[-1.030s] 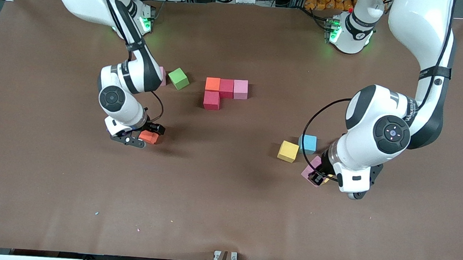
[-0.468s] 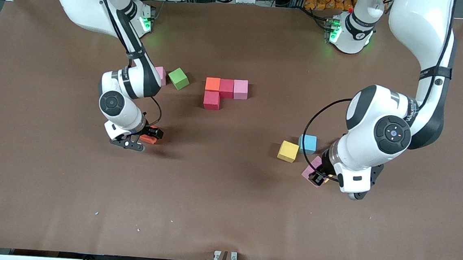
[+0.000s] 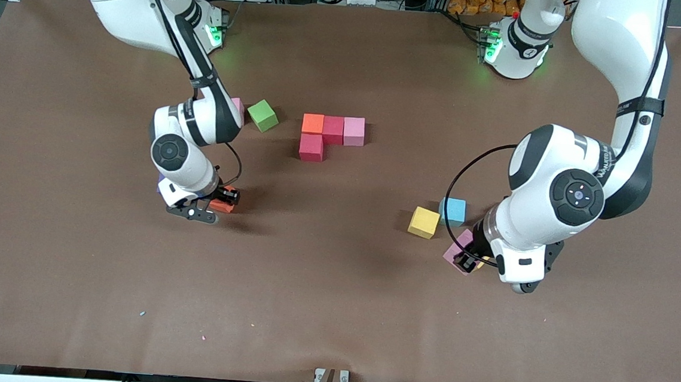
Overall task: Arrange 11 blocks into digit 3
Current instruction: 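Carry the orange cube with the right gripper and lower it onto the row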
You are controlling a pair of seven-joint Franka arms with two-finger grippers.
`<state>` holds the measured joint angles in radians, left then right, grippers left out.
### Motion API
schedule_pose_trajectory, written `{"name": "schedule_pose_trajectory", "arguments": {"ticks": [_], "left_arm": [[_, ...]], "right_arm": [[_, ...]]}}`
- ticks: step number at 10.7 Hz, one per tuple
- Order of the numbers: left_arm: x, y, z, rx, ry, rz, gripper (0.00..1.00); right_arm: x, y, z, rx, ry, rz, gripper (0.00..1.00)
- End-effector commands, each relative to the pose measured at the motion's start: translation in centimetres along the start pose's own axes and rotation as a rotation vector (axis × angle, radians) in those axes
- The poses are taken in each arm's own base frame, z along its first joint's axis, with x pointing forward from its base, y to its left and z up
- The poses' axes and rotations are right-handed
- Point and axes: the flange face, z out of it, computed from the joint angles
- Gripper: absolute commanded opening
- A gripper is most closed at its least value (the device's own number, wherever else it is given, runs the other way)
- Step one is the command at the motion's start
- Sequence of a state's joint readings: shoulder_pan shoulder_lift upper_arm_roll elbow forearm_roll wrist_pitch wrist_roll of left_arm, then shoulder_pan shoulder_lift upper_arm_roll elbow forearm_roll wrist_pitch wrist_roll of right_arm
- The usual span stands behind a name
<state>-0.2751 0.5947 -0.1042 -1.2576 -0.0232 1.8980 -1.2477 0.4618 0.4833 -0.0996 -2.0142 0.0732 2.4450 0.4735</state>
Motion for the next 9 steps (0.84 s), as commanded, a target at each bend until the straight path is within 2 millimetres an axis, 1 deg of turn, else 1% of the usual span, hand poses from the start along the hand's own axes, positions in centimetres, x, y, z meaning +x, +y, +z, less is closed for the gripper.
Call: {"name": "schedule_pose_trajectory", "arguments": {"ticks": [1,2,4,6,7,8,9], "left_arm": [[-0.4,-0.1,-1.0,-0.018,-0.019,-0.016,0.0],[-0.7,0.0,-1.0,-0.017,-0.018,-0.013,0.0],[-0.8,0.0,-0.9,-0.015,-0.023,-0.014,0.0],[-0.9,0.0,-1.1,-0.018,-0.022,-0.012,0.0],[-1.0,0.0,-1.2,-0.02,-0.022,-0.011,0.0],[-1.0,0.0,-1.2,-0.02,-0.023,-0.009,0.0],[-1.0,0.0,-1.4,-0.023,-0.022,-0.011,0.0]], "right_arm": [[-1.2,-6.1,-3.4,-0.009,-0.011,-0.003,0.17],[-2.3,-8.5,-4.0,0.009,-0.016,0.007,0.17],[-5.0,-12.5,-4.2,0.072,-0.037,-0.004,0.17],[-7.8,-15.7,-4.0,0.065,-0.036,-0.113,0.17],[-8.3,-16.2,-3.9,0.064,-0.036,-0.139,0.17],[-9.2,-17.0,-3.4,0.063,-0.04,-0.156,0.17],[-9.5,-17.8,-3.2,0.061,-0.039,-0.171,0.17]]}}
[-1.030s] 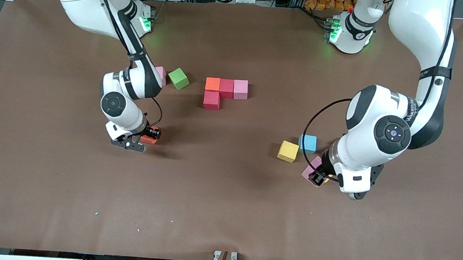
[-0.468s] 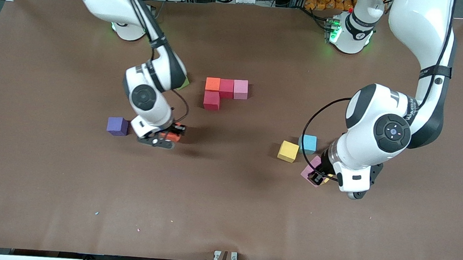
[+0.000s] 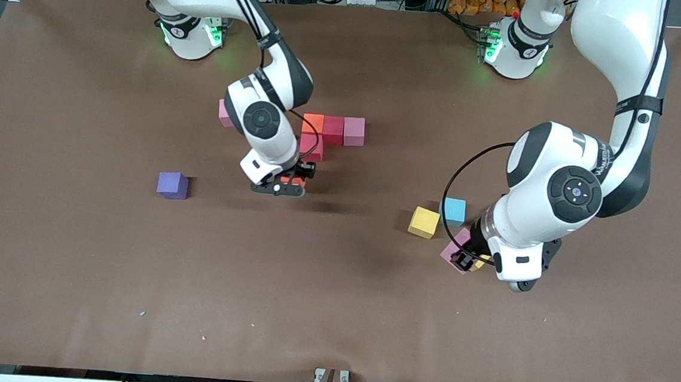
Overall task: Arrange 11 blocks into digit 3
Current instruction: 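Carry the orange cube with the right gripper and lower it onto the row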
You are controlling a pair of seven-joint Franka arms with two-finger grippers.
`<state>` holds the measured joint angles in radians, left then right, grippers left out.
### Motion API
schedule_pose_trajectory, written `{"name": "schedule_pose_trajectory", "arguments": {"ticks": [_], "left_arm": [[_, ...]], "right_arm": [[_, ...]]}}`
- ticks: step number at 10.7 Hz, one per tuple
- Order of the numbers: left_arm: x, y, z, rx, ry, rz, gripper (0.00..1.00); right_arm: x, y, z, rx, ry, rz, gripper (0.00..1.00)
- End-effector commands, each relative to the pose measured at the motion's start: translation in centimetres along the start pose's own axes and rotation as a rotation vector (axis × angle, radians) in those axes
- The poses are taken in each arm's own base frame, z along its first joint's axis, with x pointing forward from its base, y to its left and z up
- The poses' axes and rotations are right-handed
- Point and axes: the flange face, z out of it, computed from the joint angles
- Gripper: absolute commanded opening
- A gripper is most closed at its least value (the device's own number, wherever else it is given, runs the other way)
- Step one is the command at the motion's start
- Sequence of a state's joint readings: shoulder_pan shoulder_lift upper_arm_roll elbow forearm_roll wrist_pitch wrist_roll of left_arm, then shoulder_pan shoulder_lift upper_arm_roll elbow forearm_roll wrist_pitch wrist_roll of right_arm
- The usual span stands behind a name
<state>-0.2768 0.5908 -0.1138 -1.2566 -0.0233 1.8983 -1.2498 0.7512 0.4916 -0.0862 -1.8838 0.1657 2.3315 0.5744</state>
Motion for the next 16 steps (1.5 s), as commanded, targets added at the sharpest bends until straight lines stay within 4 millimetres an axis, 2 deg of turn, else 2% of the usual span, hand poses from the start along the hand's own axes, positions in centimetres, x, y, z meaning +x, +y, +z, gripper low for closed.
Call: {"name": "schedule_pose_trajectory", "arguments": {"ticks": [1,6,16], "left_arm": [[-0.4,-0.2,-1.2,-0.018,-0.023,-0.02,0.0],[-0.1,-0.3,-1.5,-0.024,-0.024,-0.024,0.0],[0.4,-0.3,-1.8,-0.04,-0.044,-0.036,0.0]], "right_arm": [[0.1,-1.5,0.9,0.003,-0.004,-0.042,0.18],[-1.1,-4.0,3.7,-0.008,0.001,-0.115,0.18],[-2.1,-3.4,4.9,-0.031,-0.028,-0.147,0.18]]}}
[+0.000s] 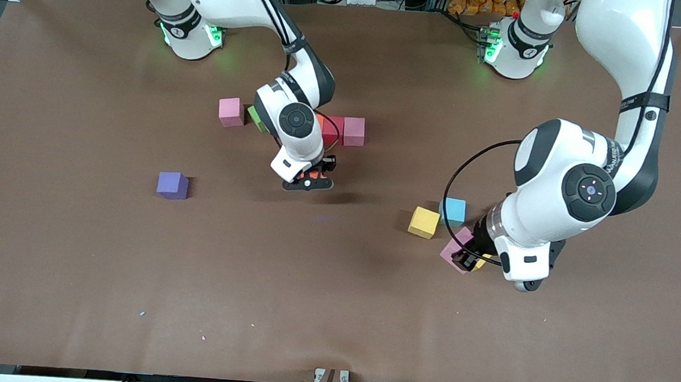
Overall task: Arrange 11 blocks into digit 3
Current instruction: 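Carry the orange cube with the right gripper and lower it onto the row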
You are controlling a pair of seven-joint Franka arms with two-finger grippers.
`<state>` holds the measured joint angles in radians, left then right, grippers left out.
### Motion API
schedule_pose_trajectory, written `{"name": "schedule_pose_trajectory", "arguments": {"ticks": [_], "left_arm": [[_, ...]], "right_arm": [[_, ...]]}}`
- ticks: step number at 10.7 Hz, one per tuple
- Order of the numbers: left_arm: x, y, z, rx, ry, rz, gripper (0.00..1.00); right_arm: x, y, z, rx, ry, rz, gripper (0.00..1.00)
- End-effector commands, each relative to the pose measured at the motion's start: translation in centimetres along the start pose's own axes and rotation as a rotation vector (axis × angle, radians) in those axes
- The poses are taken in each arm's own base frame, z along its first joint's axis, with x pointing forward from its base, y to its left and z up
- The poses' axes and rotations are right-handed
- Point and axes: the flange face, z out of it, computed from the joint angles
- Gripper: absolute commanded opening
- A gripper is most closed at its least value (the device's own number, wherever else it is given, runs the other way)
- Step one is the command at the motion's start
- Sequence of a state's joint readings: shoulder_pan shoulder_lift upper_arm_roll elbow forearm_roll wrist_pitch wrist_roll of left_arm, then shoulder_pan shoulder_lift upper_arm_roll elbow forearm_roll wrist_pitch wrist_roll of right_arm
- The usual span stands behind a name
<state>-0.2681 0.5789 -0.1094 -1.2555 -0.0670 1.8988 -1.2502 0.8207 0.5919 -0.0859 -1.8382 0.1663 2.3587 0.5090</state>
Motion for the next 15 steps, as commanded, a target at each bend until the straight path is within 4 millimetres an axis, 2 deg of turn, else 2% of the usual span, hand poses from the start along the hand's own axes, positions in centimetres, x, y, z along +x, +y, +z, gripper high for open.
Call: {"name": "schedule_pose_trajectory", "arguments": {"ticks": [1,9,11,12,13,14,15], "left_arm": [[0.0,-0.2,-0.8,-0.013,-0.013,-0.01,0.0],[0.3,-0.3,-1.2,-0.016,-0.012,-0.013,0.0],[0.3,-0.3,-1.1,-0.015,-0.009,-0.012,0.0],[0.3,-0.3,-1.1,-0.015,-0.009,-0.012,0.0],[0.3,-0.3,-1.1,-0.015,-0.009,-0.012,0.0],[-0.1,-0.2,-1.1,-0.016,-0.012,-0.012,0.0],[-0.8,0.0,-0.9,-0.013,-0.017,-0.013,0.0]], "right_arm": [[-0.2,0.2,0.3,-0.001,-0.012,-0.018,0.18],[-0.8,0.7,0.8,-0.008,-0.022,-0.018,0.18],[-0.9,0.8,0.7,-0.008,-0.023,-0.018,0.21],[-0.9,0.8,0.5,-0.008,-0.025,-0.018,0.28],[-0.9,0.7,0.4,-0.007,-0.022,-0.021,0.78],[-0.9,0.6,0.1,-0.005,-0.019,-0.02,1.0],[-0.7,0.5,-0.5,0.002,-0.01,-0.02,1.0]]}}
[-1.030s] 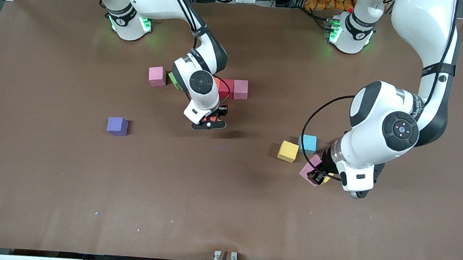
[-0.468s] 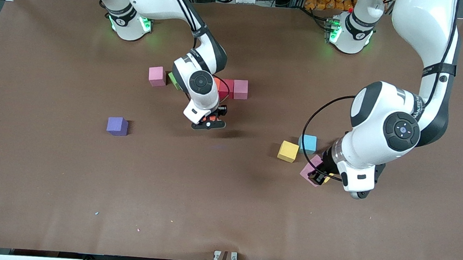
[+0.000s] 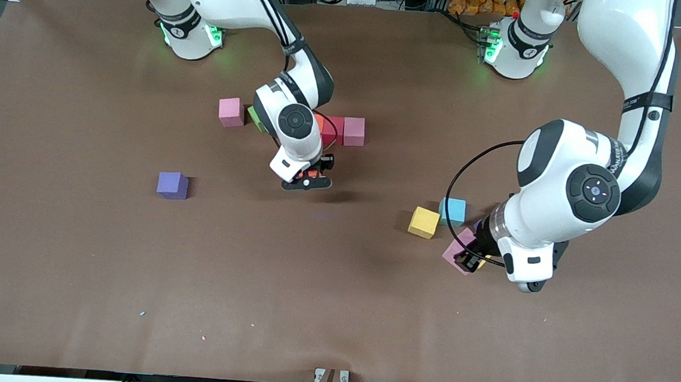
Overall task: Arrange 11 blocks into digit 3
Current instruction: 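Carry the orange cube with the right gripper and lower it onto the row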
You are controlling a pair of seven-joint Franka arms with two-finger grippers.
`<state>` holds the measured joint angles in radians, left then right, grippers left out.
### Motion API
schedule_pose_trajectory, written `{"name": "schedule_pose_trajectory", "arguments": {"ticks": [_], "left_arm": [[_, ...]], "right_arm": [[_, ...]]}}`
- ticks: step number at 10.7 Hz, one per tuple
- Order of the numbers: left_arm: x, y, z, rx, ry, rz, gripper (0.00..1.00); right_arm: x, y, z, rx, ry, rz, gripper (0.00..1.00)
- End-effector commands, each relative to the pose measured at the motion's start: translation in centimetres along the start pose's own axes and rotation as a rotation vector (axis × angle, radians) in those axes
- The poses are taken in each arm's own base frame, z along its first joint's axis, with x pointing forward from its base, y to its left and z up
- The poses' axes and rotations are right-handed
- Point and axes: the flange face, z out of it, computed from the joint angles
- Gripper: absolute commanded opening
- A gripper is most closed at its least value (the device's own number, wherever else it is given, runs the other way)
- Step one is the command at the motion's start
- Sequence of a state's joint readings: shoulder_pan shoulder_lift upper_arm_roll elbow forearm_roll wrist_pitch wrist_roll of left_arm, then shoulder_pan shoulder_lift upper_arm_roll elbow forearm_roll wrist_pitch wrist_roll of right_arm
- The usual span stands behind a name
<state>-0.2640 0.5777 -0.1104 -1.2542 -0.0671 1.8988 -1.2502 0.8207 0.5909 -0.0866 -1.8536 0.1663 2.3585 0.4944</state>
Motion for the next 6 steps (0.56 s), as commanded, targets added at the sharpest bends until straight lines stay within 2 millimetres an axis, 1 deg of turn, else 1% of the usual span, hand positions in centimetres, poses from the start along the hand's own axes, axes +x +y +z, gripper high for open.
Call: {"name": "schedule_pose_trajectory", "arguments": {"ticks": [1,2,3,4,5,6], "left_arm": [[-1.7,0.2,-0.5,-0.008,-0.022,-0.014,0.0],[-2.1,0.4,0.2,0.002,-0.026,-0.039,0.0],[-4.4,1.0,1.0,0.01,-0.033,-0.061,0.0],[-6.1,1.4,2.4,0.024,-0.039,-0.105,0.0],[-8.4,1.7,3.8,0.048,-0.044,-0.172,0.0],[-11.0,1.7,5.6,0.078,-0.044,-0.24,0.0]], "right_arm": [[-0.4,0.0,-1.9,0.018,0.009,-0.009,1.0],[-0.2,0.2,-3.3,0.028,0.016,-0.004,1.0],[-0.2,0.5,-5.0,0.035,0.019,0.009,1.0],[0.1,1.4,-6.8,0.039,0.013,0.028,1.0],[1.3,4.1,-8.6,0.044,0.002,0.073,1.0],[2.9,7.8,-10.6,0.055,-0.001,0.133,1.0]]}}
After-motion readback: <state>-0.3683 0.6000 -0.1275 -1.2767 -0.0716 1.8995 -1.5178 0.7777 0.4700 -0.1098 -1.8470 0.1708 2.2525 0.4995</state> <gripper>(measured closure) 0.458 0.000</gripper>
